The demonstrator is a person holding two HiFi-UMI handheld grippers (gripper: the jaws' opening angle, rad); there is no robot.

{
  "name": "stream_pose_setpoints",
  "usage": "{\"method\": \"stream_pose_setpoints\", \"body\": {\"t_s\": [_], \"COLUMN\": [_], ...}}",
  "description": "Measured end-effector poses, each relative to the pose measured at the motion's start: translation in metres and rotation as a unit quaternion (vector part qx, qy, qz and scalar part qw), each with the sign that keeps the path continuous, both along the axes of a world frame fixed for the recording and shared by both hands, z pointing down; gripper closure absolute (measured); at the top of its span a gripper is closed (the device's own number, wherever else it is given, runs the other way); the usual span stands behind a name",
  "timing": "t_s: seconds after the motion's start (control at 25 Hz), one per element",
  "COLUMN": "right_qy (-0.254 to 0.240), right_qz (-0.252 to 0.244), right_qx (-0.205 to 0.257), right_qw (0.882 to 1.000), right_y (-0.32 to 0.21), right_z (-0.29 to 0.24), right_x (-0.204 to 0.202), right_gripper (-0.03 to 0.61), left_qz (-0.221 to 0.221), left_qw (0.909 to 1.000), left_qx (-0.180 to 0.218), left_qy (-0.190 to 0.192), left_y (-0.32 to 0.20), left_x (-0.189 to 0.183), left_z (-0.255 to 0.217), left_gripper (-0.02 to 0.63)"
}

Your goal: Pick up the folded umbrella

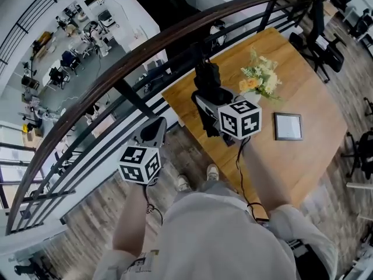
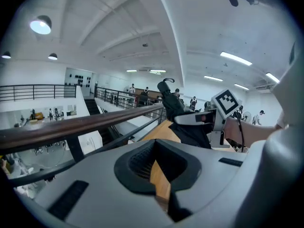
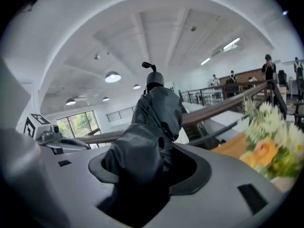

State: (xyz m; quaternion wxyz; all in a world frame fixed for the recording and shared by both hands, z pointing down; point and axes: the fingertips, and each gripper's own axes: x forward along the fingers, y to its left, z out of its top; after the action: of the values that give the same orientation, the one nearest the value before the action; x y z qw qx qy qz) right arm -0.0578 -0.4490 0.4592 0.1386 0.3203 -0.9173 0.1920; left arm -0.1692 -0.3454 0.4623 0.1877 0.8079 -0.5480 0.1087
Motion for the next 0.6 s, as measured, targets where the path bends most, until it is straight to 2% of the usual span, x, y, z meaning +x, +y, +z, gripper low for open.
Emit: {"method": "stream_pose_setpoints", "body": {"t_s": [0.12, 0.32, 0.48, 0.6], "right_qy": [-0.034, -0.07, -0.1, -0.127], "right_qz": [0.006, -0.005, -0.004, 0.011], "right_qx": [0.076, 0.177, 0.226, 0.255], "right_qw": [0.997, 0.982, 0.969, 0.958], "right_y": [0.014, 0.052, 0.075, 0.097], "right_z": [-0.078, -0.178, -0.228, -0.251], "right_x": [0.0, 0.009, 0.025, 0.029], "right_gripper": [0.295, 0.288, 0.287, 0.287], "left_qz": [-0.002, -0.01, -0.015, -0.013], "left_qw": [0.9989, 0.9909, 0.9807, 0.976], "left_qx": [0.047, 0.132, 0.187, 0.215], "left_qy": [-0.003, -0.028, -0.057, -0.034], "left_y": [0.008, 0.018, 0.026, 0.045], "left_x": [-0.012, -0.027, -0.027, -0.034], "left_z": [-0.047, -0.126, -0.177, -0.207], "left_gripper": [0.597, 0.597, 0.597, 0.597]}}
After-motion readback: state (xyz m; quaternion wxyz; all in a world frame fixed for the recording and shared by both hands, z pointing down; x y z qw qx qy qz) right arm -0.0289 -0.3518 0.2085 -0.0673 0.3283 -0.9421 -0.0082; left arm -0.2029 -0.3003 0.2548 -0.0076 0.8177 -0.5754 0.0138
